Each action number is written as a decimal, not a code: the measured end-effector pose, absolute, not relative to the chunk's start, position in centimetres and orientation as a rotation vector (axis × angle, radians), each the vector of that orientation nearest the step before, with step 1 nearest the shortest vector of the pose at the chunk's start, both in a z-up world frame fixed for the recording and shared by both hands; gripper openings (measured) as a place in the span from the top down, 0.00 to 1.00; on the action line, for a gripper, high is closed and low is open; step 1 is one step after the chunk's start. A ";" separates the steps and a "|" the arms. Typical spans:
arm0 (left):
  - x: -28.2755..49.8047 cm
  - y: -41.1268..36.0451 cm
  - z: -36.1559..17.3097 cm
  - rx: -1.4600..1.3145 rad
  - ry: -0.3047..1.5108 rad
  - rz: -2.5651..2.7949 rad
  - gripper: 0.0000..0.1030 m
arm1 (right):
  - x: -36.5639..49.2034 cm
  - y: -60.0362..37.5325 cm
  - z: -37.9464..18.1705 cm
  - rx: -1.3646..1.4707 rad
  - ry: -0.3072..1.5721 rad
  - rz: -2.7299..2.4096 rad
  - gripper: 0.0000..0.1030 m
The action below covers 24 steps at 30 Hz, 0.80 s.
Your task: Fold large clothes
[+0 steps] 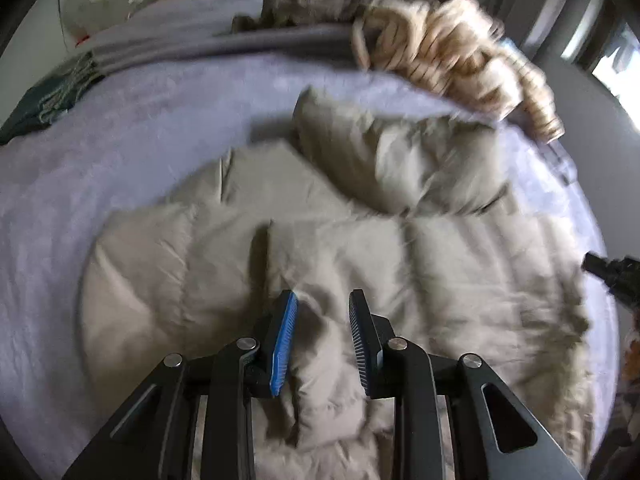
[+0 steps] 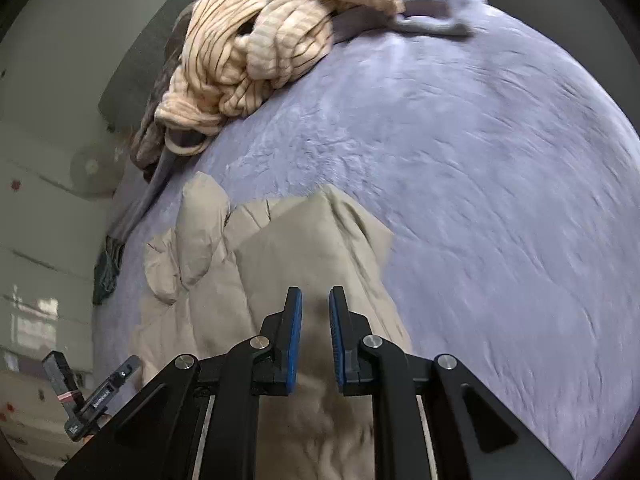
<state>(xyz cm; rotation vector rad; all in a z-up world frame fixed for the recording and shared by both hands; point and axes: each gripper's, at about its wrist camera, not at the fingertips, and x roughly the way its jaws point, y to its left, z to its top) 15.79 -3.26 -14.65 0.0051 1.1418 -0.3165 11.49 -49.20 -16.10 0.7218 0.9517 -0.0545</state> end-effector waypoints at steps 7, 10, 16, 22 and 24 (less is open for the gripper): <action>16.1 -4.1 -17.8 0.051 1.156 -0.303 0.71 | 14.3 -48.8 -22.6 0.648 1.065 -0.102 0.93; 16.1 -4.2 -17.9 0.055 1.156 -0.299 0.71 | 14.4 -48.4 -22.6 0.629 1.043 -0.120 0.93; 16.1 -4.5 -18.1 0.080 1.156 -0.290 0.71 | 12.6 -46.1 -19.6 0.404 1.045 -0.154 0.88; 16.2 -4.5 -17.0 0.073 1.167 -0.248 0.71 | 8.0 -45.1 -18.5 0.284 1.069 -0.189 0.85; 16.0 -4.2 -15.8 0.087 1.157 -0.213 0.71 | 6.4 -45.6 -18.0 0.313 1.080 -0.200 0.65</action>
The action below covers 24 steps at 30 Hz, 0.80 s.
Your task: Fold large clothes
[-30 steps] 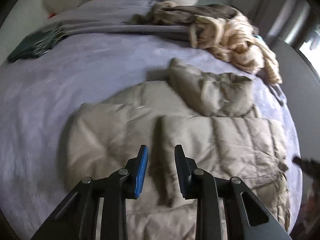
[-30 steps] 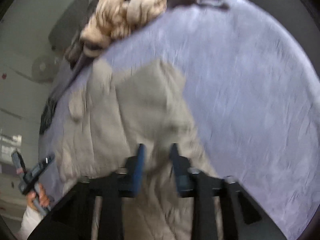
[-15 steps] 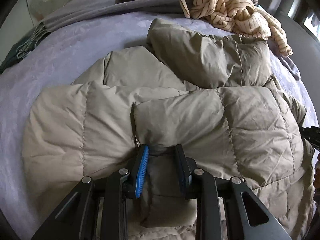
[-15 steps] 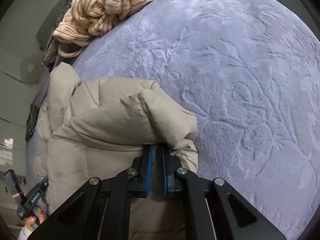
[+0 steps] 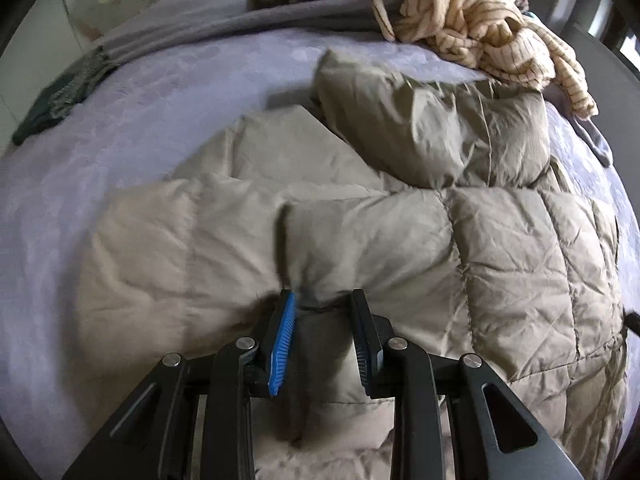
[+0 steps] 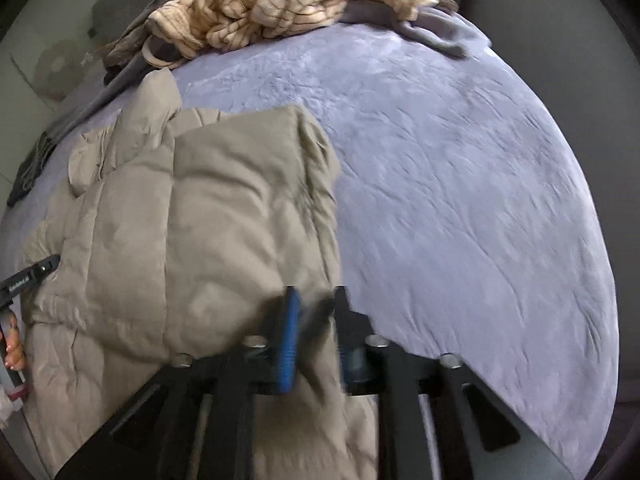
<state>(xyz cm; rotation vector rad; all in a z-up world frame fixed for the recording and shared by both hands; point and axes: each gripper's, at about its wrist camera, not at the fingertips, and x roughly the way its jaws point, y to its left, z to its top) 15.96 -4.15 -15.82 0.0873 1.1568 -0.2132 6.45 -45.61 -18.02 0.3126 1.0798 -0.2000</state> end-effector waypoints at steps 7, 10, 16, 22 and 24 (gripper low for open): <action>12.9 -3.1 -12.0 0.107 1.150 -0.207 0.71 | 1.6 -47.0 -16.4 0.548 1.097 -0.161 0.51; 11.1 -3.0 -10.9 0.111 1.164 -0.217 0.70 | -0.1 -46.6 -16.0 0.596 1.106 -0.144 0.49; 6.8 -2.0 -8.1 0.063 1.129 -0.202 0.01 | -2.3 -45.9 -15.3 0.647 1.130 -0.124 0.48; 4.3 -1.5 -6.1 0.094 1.125 -0.179 0.01 | -4.1 -45.4 -14.3 0.659 1.142 -0.109 0.48; 3.6 -1.3 -5.5 0.099 1.129 -0.161 0.01 | -4.6 -45.3 -13.9 0.667 1.146 -0.104 0.48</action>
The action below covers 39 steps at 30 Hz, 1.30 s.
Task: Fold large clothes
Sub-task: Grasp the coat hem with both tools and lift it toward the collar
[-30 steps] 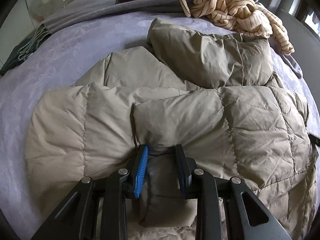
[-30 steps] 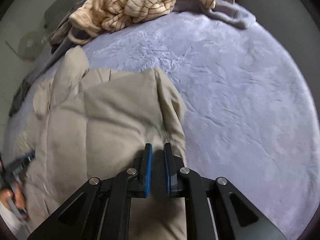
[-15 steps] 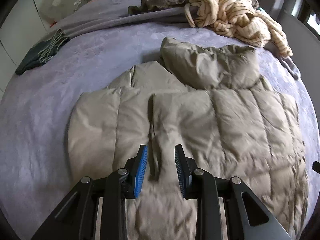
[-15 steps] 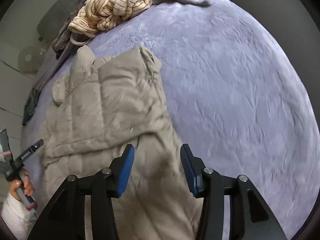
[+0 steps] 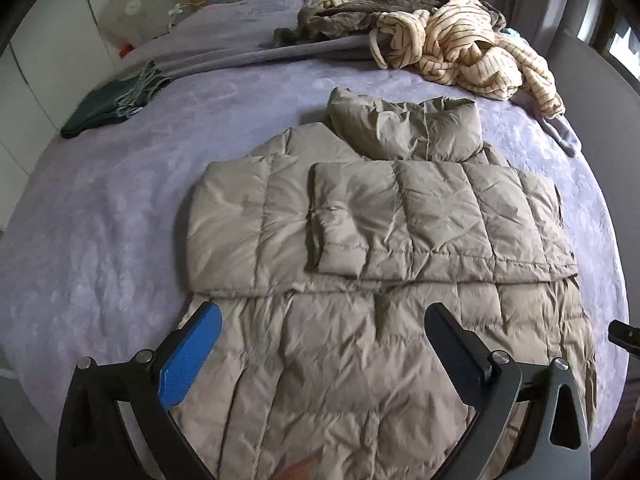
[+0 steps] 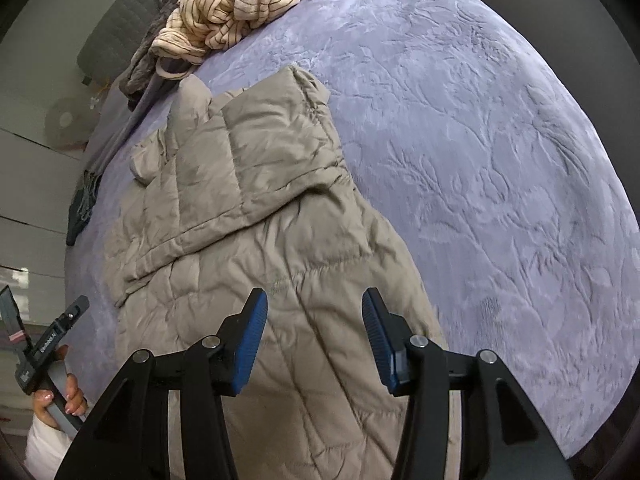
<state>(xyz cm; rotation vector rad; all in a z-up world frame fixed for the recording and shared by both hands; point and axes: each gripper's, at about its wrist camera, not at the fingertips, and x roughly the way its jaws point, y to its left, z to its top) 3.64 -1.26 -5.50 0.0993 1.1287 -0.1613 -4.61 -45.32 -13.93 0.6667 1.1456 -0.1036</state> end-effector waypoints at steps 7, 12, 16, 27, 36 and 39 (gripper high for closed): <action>0.9 0.0 -4.5 0.086 1.182 -0.117 0.01 | -6.2 -44.4 -12.4 0.671 1.148 -0.043 0.25; -2.3 0.1 -4.7 0.112 1.218 -0.112 0.01 | -7.2 -43.6 -12.1 0.693 1.163 0.018 0.14; -4.5 0.5 -5.6 0.093 1.269 -0.109 0.01 | -8.0 -42.8 -12.4 0.690 1.197 0.048 0.14; -7.3 2.8 -4.8 0.074 1.285 -0.163 0.01 | -9.7 -40.0 -11.0 0.741 1.148 0.052 0.00; -10.7 8.1 -7.2 0.042 1.346 -0.223 0.01 | -13.4 -37.6 -13.3 0.886 1.174 -0.048 0.00; -12.0 10.1 -7.9 0.026 1.364 -0.225 0.01 | -15.5 -37.5 -14.4 0.967 1.168 -0.079 0.00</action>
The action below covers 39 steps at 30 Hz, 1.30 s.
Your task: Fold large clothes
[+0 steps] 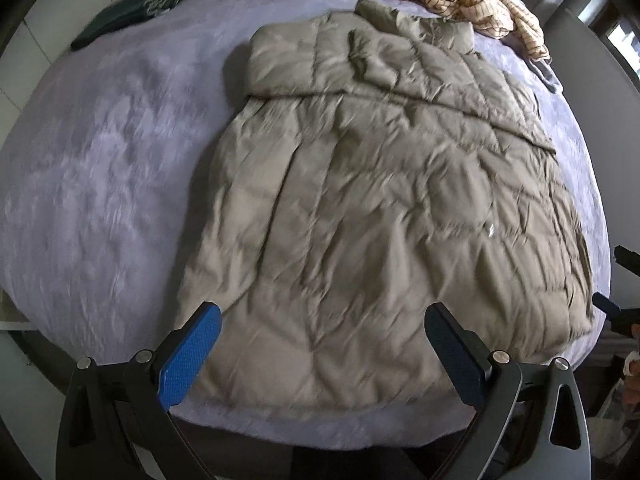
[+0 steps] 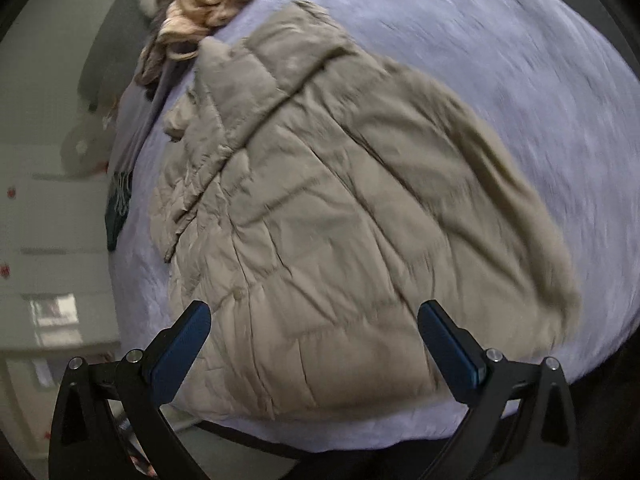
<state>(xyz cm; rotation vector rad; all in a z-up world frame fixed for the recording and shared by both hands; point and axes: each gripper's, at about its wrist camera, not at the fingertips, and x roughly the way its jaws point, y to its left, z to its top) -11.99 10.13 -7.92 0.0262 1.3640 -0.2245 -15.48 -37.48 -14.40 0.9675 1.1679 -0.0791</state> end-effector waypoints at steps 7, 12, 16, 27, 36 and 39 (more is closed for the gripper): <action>-14.0 15.2 -9.6 -0.146 1.418 -0.243 0.01 | -21.1 -37.5 -16.0 1.118 1.111 -0.153 0.00; -15.2 18.0 -11.5 -0.306 1.474 -0.293 0.01 | -23.8 -37.7 -17.1 1.200 1.084 -0.182 0.00; -16.3 18.8 -13.3 -0.375 1.534 -0.344 0.01 | -25.3 -37.8 -19.0 1.280 1.086 -0.219 0.00; -15.8 16.8 -16.7 -0.593 1.572 -0.411 0.01 | -25.9 -38.2 -21.4 1.395 1.030 -0.235 0.00; -13.6 14.8 -15.8 -0.475 1.531 -0.433 0.76 | -25.2 -39.8 -22.3 1.505 0.925 -0.258 0.03; -13.6 15.0 -15.2 -0.478 1.504 -0.428 0.76 | -25.3 -39.8 -23.0 1.532 0.936 -0.266 0.39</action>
